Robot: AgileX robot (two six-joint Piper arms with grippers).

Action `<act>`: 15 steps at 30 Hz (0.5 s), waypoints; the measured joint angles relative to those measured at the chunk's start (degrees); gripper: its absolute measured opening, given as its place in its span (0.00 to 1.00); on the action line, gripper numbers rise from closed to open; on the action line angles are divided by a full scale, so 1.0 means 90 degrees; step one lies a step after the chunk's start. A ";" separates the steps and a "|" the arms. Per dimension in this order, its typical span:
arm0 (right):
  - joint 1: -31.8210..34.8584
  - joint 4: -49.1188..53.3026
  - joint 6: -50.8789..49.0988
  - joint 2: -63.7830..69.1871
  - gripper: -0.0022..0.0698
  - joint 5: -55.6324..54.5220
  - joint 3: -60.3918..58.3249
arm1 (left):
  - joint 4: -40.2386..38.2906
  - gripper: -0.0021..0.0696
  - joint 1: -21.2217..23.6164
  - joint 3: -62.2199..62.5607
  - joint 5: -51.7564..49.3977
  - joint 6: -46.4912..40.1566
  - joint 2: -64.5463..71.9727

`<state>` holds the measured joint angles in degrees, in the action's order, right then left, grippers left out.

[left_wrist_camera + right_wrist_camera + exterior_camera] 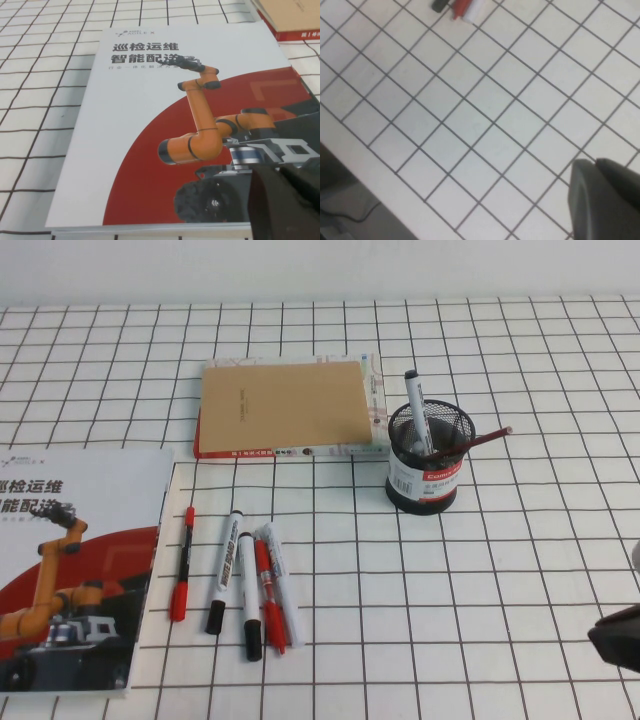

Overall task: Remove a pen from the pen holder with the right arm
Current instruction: 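Take a marker out of the pen holder and lay it on the table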

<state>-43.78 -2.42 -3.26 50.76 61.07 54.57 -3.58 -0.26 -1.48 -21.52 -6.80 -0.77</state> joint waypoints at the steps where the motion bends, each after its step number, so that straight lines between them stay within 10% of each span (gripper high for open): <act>1: 0.0000 0.0103 0.0000 -0.0046 0.01 -0.0032 -0.0077 | 0.0000 0.02 0.0000 0.0000 0.0000 0.0000 0.0000; 7: 0.0203 0.0712 0.0000 -0.0435 0.01 -0.1204 -0.1011 | 0.0000 0.02 0.0000 0.0000 0.0000 0.0000 0.0000; 15: 0.2414 0.0741 0.0014 -0.1805 0.01 -0.4424 -0.3771 | 0.0000 0.02 0.0000 0.0000 0.0000 0.0000 0.0000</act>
<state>-22.05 4.25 -3.13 34.52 21.25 20.63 -3.58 -0.26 -1.48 -21.52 -6.80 -0.77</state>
